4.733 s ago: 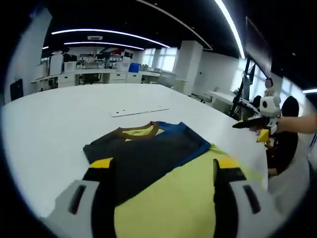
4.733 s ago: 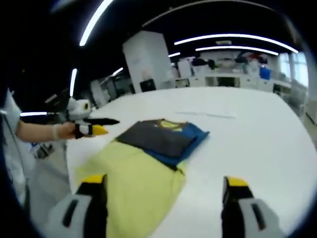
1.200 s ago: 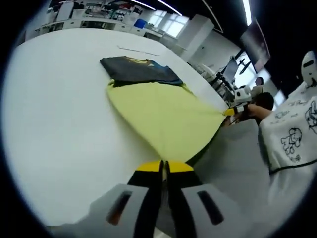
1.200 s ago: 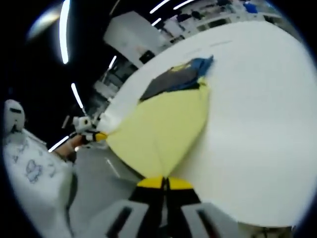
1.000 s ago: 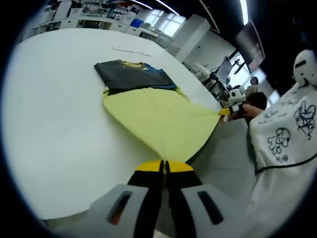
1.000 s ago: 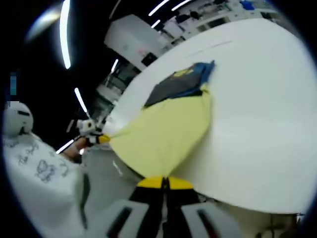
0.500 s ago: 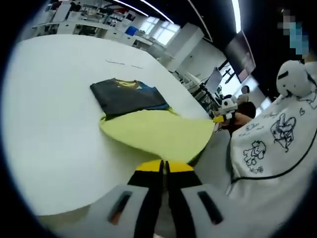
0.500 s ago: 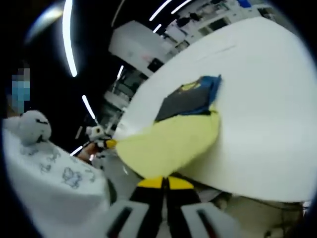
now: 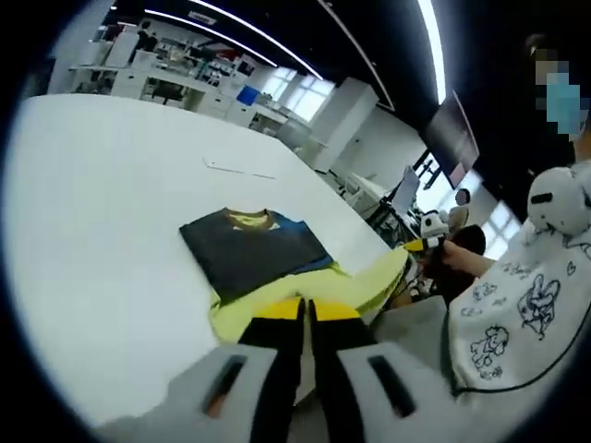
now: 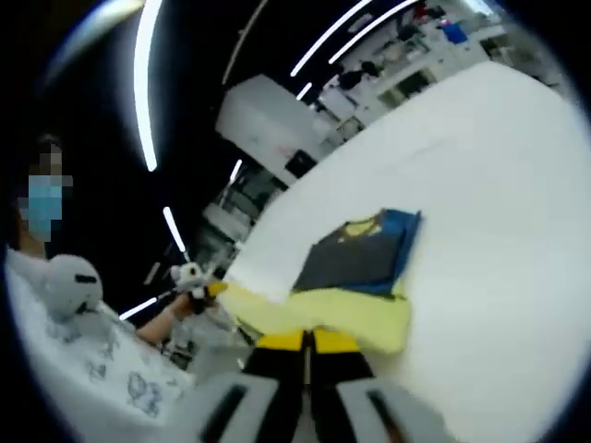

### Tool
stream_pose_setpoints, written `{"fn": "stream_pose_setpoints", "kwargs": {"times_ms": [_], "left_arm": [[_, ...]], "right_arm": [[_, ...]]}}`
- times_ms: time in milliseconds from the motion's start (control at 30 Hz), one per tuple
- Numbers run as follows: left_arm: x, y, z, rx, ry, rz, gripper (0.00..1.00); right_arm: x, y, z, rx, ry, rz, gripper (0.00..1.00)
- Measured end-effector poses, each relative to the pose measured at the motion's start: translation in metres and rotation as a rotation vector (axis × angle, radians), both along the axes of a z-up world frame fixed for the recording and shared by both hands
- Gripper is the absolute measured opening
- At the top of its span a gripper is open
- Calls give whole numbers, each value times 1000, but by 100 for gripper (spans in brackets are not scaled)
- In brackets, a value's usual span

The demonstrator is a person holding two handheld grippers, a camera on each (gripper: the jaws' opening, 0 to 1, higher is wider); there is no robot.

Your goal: Fold the garment on the visible template until the final outline fits inside the template.

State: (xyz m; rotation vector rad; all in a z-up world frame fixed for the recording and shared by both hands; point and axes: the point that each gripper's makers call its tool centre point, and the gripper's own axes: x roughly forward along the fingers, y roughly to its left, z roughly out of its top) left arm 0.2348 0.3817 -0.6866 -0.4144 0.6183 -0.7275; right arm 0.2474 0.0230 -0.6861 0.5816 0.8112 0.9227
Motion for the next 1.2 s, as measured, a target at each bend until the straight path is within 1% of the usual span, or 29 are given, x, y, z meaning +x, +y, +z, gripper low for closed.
{"fn": "stream_pose_setpoints", "kwargs": {"times_ms": [67,100,167,233,267,333,433,500,533,567,600,633,700,733,833,867,900,967,1033,1100,1133,1167,1200], "left_arm": [[15,0,1,-9,-4,15,0],[21,1,0,-8,-3,21,0],[35,1,-2,2,-7,35,0],[48,3,-5,0,-4,55,0],[52,3,-7,0,2,61,0],[62,5,-12,20,-2,64,0],[77,8,-16,21,-1,79,0],[84,9,-18,28,-2,87,0],[91,11,-20,25,-3,97,0],[95,12,-22,21,4,110,0],[93,9,-19,22,1,115,0],[98,9,-19,23,-9,128,0],[105,9,-25,42,1,139,0],[114,11,-28,55,-8,155,0],[131,12,-32,41,-5,186,0],[137,11,-35,46,-10,191,0],[139,11,-35,49,-11,192,0],[149,10,-42,60,-8,200,0],[157,9,-49,66,3,202,0],[166,12,-55,69,9,224,0],[169,15,-57,72,3,229,0],[176,18,-59,77,2,250,0],[177,19,-60,77,3,253,0]], "right_arm": [[16,3,1,-12,-21,-12,0],[28,0,-1,-22,-21,-28,0],[42,4,-1,-35,-47,-29,0],[52,7,-2,-50,-51,-35,0],[61,8,-3,-63,-72,-40,0],[69,11,-3,-58,-73,-45,0],[88,15,-3,-53,-83,-79,0],[97,17,-4,-47,-83,-88,0],[106,18,-5,-34,-75,-109,0],[113,17,-6,-20,-67,-109,0],[121,18,-8,-8,-65,-108,0],[127,18,-10,-7,-63,-112,0],[140,19,-16,-8,-59,-114,0],[144,19,-18,-11,-53,-115,0],[164,18,-30,-30,-45,-120,0],[168,17,-32,-32,-41,-122,0],[170,17,-33,-32,-39,-125,0],[184,14,-39,-25,-18,-163,0],[194,12,-43,-16,-10,-184,0],[204,11,-47,-6,-1,-207,0],[208,11,-48,10,13,-224,0],[213,12,-51,17,16,-225,0],[216,12,-53,16,18,-228,0]]}}
